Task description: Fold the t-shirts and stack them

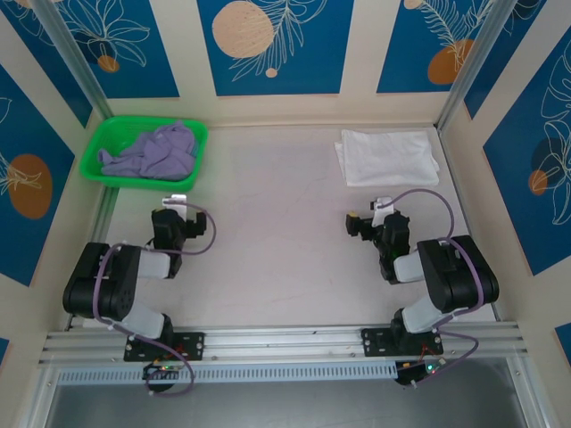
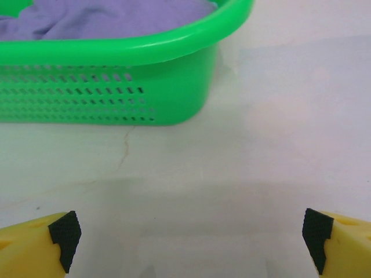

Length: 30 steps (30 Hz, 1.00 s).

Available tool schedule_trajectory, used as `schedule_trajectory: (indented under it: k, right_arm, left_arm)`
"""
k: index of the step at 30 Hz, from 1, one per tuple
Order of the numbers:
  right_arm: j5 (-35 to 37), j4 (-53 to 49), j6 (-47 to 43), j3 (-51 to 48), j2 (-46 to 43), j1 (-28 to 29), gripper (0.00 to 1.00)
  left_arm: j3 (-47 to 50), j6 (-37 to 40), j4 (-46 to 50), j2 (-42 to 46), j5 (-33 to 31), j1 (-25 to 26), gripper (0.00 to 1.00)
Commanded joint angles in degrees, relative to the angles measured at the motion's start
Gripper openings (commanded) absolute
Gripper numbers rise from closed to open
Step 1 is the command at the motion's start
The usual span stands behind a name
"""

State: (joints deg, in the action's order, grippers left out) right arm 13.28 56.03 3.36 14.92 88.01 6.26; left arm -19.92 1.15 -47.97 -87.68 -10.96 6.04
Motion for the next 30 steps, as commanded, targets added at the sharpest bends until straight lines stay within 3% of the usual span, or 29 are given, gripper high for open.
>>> schedule_trajectory:
  k: [1, 3, 5, 30]
  right_arm:
    - [0.66, -6.28, 1.86, 7.35, -0.4, -3.01, 0.99]
    - [-5.65, -8.63, 4.12, 8.15, -0.85, -6.74, 0.99]
    - [-1.87, -7.91, 3.08, 8.03, -0.64, -4.85, 0.99]
    - [-2.82, -8.13, 3.24, 8.09, -0.73, -5.24, 0.99]
  left_arm:
    - [-2.52, 0.47, -1.15, -0.55, 2.28, -0.98, 1.0]
    - [-2.76, 0.25, -0.62, -0.6, 2.88, -1.4, 1.0]
    - [-2.53, 0.26, -0.75, -0.46, 2.85, -1.38, 1.0]
    - [-2.31, 0.35, -1.08, -0.34, 2.88, -1.3, 1.0]
